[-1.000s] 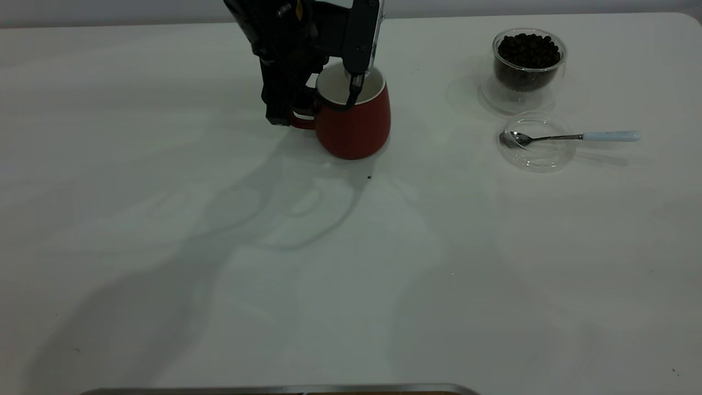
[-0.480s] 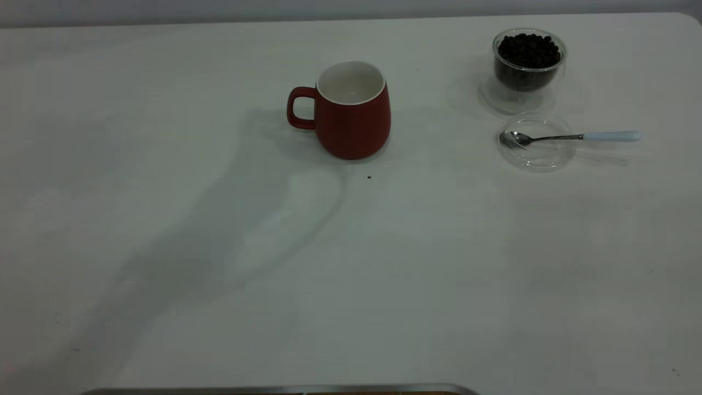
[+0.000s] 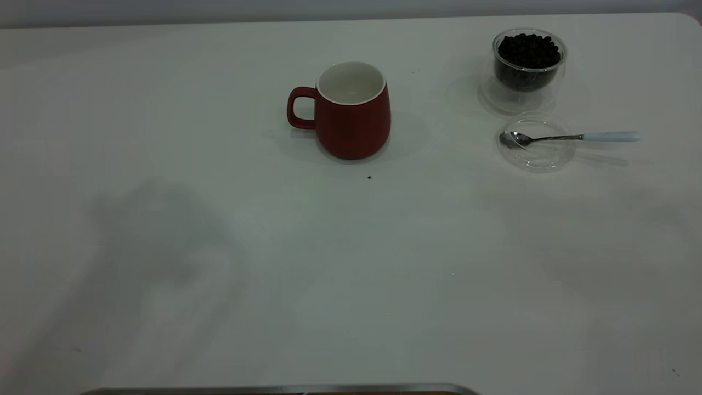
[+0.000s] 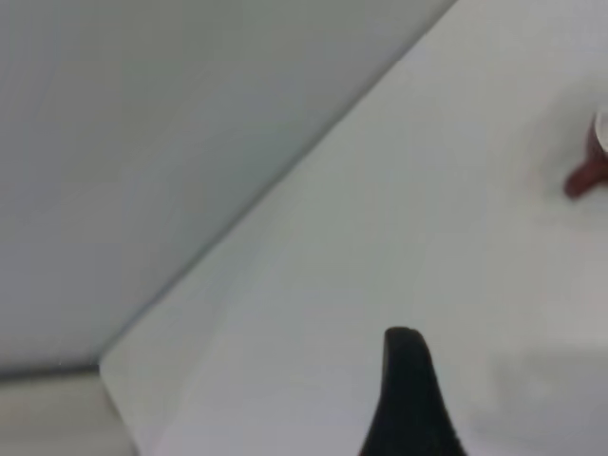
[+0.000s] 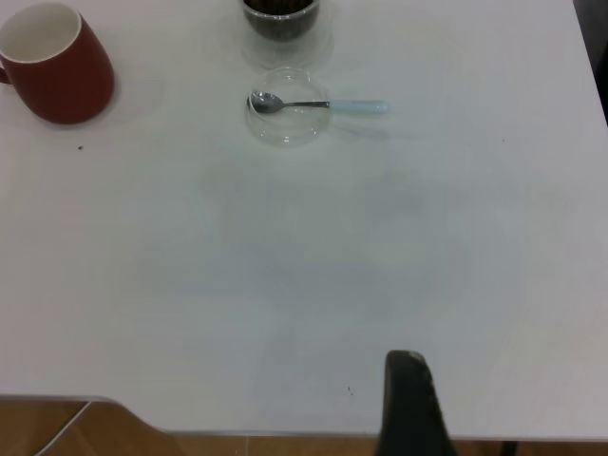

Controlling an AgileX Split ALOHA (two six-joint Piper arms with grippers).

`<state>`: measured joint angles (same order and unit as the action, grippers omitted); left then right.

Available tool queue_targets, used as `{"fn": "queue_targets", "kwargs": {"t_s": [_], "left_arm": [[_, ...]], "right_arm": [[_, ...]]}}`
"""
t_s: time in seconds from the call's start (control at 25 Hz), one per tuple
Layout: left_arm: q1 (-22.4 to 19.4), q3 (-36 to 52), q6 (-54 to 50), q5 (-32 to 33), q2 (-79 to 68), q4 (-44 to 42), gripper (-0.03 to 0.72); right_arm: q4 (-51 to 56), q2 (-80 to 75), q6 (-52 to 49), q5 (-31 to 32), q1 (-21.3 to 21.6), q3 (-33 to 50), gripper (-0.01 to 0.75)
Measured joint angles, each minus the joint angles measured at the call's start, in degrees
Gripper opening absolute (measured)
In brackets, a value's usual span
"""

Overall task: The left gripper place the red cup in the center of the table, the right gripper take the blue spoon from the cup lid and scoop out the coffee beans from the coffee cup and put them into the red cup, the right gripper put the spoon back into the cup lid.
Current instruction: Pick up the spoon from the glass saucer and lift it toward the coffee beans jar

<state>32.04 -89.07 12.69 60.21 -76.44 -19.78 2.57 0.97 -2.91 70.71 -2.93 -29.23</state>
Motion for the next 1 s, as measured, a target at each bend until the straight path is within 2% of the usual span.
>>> {"fn": "queue_targets", "kwargs": {"t_s": [0.08, 0.4, 0.68, 1.0], "left_arm": [[0.14, 0.0, -1.09, 6.22, 3.6, 0.36, 0.587], [0.26, 3.17, -4.87, 6.5, 14.97, 2.37, 0.587], [0.35, 15.98, -8.91, 6.53, 30.83, 10.97, 0.587], [0.61, 32.65, -10.12, 6.53, 53.73, 15.85, 0.587]], "right_arm": [[0.0, 0.0, 0.0, 0.0, 0.0, 0.0, 0.548], [0.0, 0.0, 0.0, 0.0, 0.0, 0.0, 0.548], [0.0, 0.0, 0.0, 0.0, 0.0, 0.0, 0.548], [0.0, 0.0, 0.0, 0.0, 0.0, 0.0, 0.548]]}}
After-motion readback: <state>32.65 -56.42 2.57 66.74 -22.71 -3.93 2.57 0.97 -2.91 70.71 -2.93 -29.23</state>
